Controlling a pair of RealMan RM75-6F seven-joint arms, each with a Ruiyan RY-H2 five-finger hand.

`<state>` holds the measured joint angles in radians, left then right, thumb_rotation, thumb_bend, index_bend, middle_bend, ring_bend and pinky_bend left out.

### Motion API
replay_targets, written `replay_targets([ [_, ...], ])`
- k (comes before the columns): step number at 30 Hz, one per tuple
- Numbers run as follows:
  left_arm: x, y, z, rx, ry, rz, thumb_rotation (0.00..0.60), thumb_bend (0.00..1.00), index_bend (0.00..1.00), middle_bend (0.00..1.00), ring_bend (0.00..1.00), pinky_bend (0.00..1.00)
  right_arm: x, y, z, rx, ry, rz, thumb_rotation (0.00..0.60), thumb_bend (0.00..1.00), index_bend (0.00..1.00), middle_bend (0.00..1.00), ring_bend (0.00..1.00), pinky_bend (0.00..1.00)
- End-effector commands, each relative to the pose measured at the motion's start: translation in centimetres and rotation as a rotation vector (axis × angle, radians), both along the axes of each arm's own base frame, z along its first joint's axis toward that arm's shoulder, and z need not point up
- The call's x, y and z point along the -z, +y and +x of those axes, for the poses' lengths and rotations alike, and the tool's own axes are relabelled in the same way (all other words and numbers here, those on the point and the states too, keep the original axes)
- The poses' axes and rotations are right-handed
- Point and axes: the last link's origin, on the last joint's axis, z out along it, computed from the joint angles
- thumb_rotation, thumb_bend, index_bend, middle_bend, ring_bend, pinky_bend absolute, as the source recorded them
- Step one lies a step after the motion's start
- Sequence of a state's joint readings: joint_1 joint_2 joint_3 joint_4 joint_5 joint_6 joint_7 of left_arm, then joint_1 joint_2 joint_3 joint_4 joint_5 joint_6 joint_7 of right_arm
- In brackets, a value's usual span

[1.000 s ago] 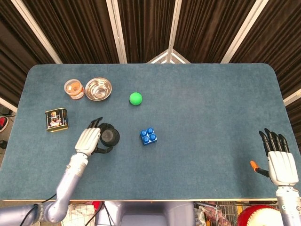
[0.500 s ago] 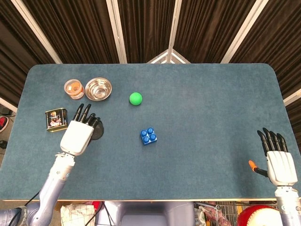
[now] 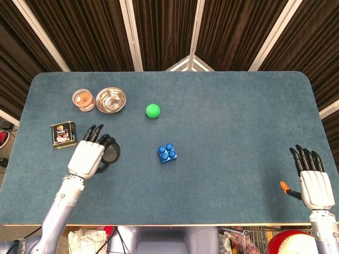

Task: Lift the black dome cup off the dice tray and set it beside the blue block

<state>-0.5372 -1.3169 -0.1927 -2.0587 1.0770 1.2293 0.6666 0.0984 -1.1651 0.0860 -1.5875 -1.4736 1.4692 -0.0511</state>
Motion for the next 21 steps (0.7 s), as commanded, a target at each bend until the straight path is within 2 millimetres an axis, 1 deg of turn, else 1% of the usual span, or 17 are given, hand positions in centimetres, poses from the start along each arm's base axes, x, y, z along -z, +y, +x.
replay_targets([
  [1, -0.5, -1.3, 2.5, -0.413, -0.825, -0.532, 0.6, 0.42, 0.42, 0.38, 0.0, 0.0, 0.0, 0.0, 0.0, -0.001, 0.001, 0.0, 0.6, 0.24, 0.0, 0.0, 0.01, 0.0],
  [2, -0.7, -1.3, 2.8, -0.469, -0.919, -0.605, 0.6, 0.43, 0.42, 0.38, 0.0, 0.0, 0.0, 0.0, 0.0, -0.001, 0.0, -0.001, 0.6, 0.24, 0.0, 0.0, 0.01, 0.0],
  [4, -1.2, -1.0, 3.2, -0.534, -1.026, -0.705, 0.6, 0.43, 0.42, 0.38, 0.0, 0.0, 0.0, 0.0, 0.0, 0.0, -0.001, -0.003, 0.6, 0.23, 0.0, 0.0, 0.01, 0.0],
  [6, -1.8, -0.5, 3.2, -0.566, -1.094, -0.753, 0.6, 0.43, 0.42, 0.38, 0.0, 0.0, 0.0, 0.0, 0.0, -0.001, -0.001, -0.005, 0.6, 0.23, 0.0, 0.0, 0.01, 0.0],
  [8, -4.1, -3.2, 5.0, -0.536, -1.142, -0.802, 0.6, 0.43, 0.42, 0.38, 0.0, 0.0, -0.1, 0.0, 0.0, -0.001, -0.002, -0.006, 0.6, 0.23, 0.0, 0.0, 0.01, 0.0],
  [9, -4.8, -3.6, 4.7, -0.528, -1.13, -0.78, 0.6, 0.43, 0.42, 0.38, 0.0, 0.0, -0.1, 0.1, 0.0, -0.001, -0.003, -0.007, 0.6, 0.23, 0.0, 0.0, 0.01, 0.0],
  [11, -5.3, -3.8, 4.1, -0.489, -1.071, -0.742, 0.6, 0.43, 0.42, 0.38, 0.0, 0.0, -0.1, 0.0, 0.1, -0.003, -0.005, -0.007, 0.6, 0.24, 0.0, 0.0, 0.01, 0.0],
  [13, -5.4, -3.9, 3.4, -0.417, -0.963, -0.693, 0.6, 0.43, 0.42, 0.38, 0.0, 0.0, -0.1, 0.0, 0.0, -0.002, -0.005, -0.007, 0.6, 0.24, 0.0, 0.0, 0.01, 0.0],
  [16, -5.1, -4.0, 1.7, -0.254, -0.688, -0.578, 0.6, 0.43, 0.42, 0.38, 0.0, 0.0, 0.0, 0.0, 0.1, -0.003, -0.006, -0.006, 0.6, 0.23, 0.0, 0.0, 0.01, 0.0],
  [21, -4.0, -4.0, -0.1, -0.045, -0.352, -0.335, 0.6, 0.43, 0.43, 0.39, 0.0, 0.0, 0.0, 0.1, 0.1, -0.004, -0.007, -0.005, 0.6, 0.23, 0.0, 0.0, 0.01, 0.0],
])
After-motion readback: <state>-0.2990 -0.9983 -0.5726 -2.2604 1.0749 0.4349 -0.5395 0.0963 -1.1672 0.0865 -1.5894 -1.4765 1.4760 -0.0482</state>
